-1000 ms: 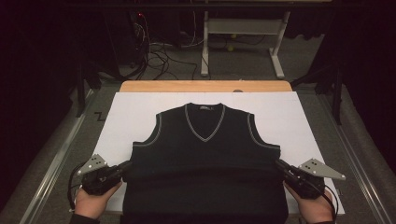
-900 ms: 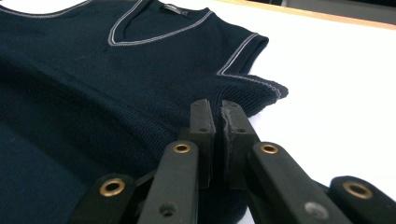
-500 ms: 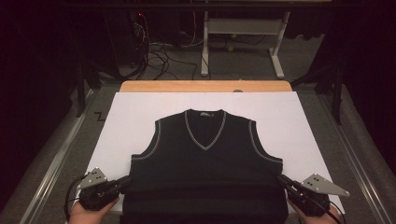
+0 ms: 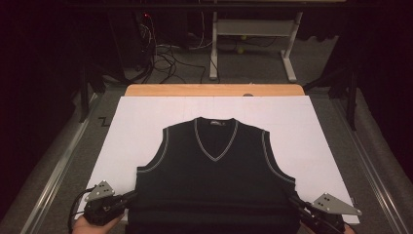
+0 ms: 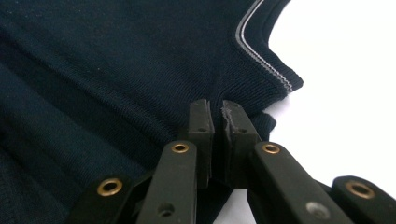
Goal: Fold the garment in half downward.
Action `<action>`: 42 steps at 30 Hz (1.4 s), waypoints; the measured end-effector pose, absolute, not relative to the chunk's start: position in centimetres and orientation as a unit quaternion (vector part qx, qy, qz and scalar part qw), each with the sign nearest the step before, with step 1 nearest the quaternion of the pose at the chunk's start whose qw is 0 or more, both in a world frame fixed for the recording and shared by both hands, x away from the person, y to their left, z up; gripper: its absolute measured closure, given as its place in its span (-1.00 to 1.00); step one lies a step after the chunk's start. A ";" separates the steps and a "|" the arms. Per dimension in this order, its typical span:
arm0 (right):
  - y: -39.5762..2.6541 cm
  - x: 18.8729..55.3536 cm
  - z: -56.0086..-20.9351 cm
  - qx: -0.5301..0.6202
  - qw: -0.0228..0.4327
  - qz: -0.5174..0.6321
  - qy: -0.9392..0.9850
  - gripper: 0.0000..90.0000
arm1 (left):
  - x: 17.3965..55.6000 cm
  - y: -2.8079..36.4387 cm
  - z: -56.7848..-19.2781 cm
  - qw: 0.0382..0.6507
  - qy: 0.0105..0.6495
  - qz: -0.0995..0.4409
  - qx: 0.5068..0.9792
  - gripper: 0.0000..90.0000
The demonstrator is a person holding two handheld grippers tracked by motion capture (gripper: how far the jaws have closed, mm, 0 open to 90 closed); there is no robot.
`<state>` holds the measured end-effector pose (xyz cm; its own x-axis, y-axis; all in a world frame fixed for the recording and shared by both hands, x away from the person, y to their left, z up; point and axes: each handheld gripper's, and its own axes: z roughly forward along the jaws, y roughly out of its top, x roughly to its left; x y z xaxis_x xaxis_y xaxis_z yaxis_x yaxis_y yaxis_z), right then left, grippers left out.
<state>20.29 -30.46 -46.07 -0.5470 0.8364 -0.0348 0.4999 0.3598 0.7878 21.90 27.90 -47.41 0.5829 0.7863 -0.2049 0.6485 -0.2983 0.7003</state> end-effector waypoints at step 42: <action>-29.5 28.0 -45.7 0.451 0.273 0.431 0.732 -0.84 | 29.3 26.7 -46.2 0.470 0.456 0.156 0.739 -1.00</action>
<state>27.96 -29.49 -45.71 -0.4440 0.8960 -0.0112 0.4254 0.2218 0.8774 29.27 26.68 -46.18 0.5347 0.8214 -0.1985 0.5285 -0.1417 0.8370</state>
